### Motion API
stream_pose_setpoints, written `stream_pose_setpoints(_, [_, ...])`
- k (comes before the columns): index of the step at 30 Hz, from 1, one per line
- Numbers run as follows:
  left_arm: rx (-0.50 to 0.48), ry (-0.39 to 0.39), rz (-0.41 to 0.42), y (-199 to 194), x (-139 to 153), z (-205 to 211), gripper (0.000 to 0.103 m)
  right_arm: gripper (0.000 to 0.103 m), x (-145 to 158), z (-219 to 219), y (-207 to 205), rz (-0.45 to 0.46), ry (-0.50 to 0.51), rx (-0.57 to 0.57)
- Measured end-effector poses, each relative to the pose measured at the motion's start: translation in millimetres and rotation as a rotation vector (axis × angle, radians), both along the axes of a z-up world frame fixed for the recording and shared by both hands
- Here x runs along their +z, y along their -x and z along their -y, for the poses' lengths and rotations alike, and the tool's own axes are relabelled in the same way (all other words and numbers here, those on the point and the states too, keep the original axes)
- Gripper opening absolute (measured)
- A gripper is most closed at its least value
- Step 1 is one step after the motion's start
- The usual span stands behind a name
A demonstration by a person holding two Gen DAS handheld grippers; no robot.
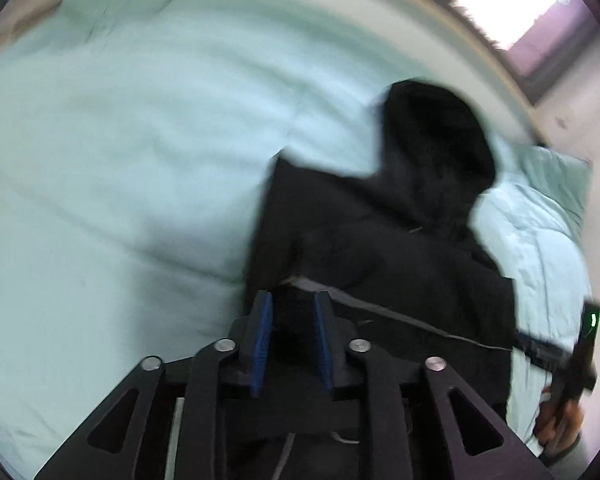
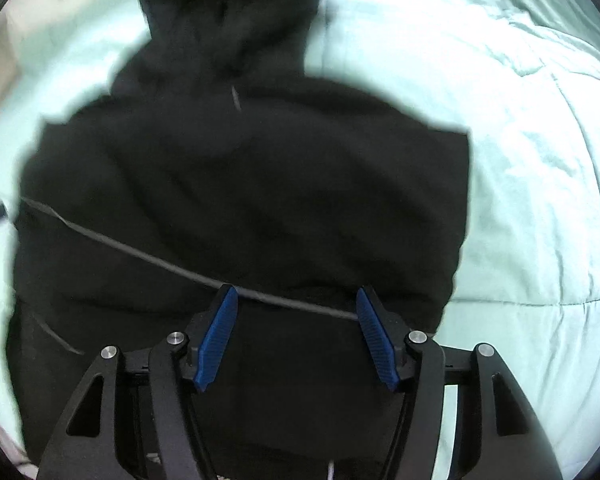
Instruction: Fold large clothes
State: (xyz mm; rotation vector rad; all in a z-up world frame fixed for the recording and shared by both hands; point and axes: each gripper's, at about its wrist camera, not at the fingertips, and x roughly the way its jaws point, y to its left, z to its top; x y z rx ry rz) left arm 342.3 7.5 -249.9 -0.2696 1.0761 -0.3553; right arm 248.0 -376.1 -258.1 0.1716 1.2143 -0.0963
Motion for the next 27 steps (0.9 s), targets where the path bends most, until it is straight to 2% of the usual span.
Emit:
stream_pose_setpoints(1, [-0.022,0.015,0.016,-0.5,5.8,7.3,0.049,0.064,7.5,2.1,-3.5,0.024,0.009,-0.007])
stream_pose_setpoints(2, [-0.061,0.033,0.031,-1.3,10.2,20.8,0.058,0.064,12.0,3.4,-10.5,0.040,0.027,-0.013])
stream_pose_setpoints(5, [-0.166,0.031,0.018,-10.3,-2.8,66.2,0.058,0.064,1.2,4.5,-35.5,0.025,0.087,-0.033])
stream_pose_setpoints(7, [-0.203,-0.003,-0.046,-21.2,-34.2,92.7,0.058,0.064,-22.2,9.4,-56.6,-0.009,0.098,-0.058])
stream_pose_setpoints(9, [-0.207,-0.071,-0.104,-31.5,-63.5,110.0,0.058,0.064,-49.9,14.2,-66.6,-0.064,0.102,-0.084])
stream_pose_setpoints(11, [-0.177,-0.118,-0.141,-38.6,-91.3,110.0,0.041,0.068,-67.0,14.2,-68.6,-0.078,0.126,-0.069])
stream_pose_setpoints(12, [-0.158,-0.109,-0.155,-40.4,-97.2,108.2,0.039,0.070,-71.3,14.1,-69.3,-0.082,0.138,-0.063])
stream_pose_setpoints(13, [-0.134,-0.074,-0.176,-43.9,-99.2,103.0,0.037,0.073,-73.2,15.2,-70.2,-0.085,0.140,-0.065])
stream_pose_setpoints(16, [-0.131,-0.049,-0.191,-45.9,-92.0,99.2,0.035,0.078,-75.7,22.6,-73.7,-0.101,0.115,-0.076])
stream_pose_setpoints(18, [-0.142,-0.046,-0.183,-37.5,-79.5,98.2,0.035,0.078,-69.3,24.2,-75.8,-0.100,0.097,-0.082])
stream_pose_setpoints(19, [-0.149,-0.045,-0.176,-31.0,-73.0,96.2,0.035,0.074,-59.9,23.5,-72.9,-0.090,0.093,-0.079])
stream_pose_setpoints(20, [-0.163,-0.033,-0.153,-20.2,-62.0,92.3,0.035,0.070,-47.8,22.0,-64.9,-0.070,0.082,-0.064])
stream_pose_setpoints(23, [-0.186,0.003,-0.104,7.1,-44.7,81.0,0.037,0.069,-11.7,14.0,-26.5,0.011,0.058,-0.020])
stream_pose_setpoints(25, [-0.185,0.009,-0.098,16.7,-47.1,80.2,0.039,0.069,-3.5,4.6,-3.0,0.032,0.067,0.001])
stream_pose_setpoints(27, [-0.167,-0.016,-0.146,20.2,-62.7,77.6,0.039,0.068,-12.4,-5.9,14.1,0.003,0.089,0.010])
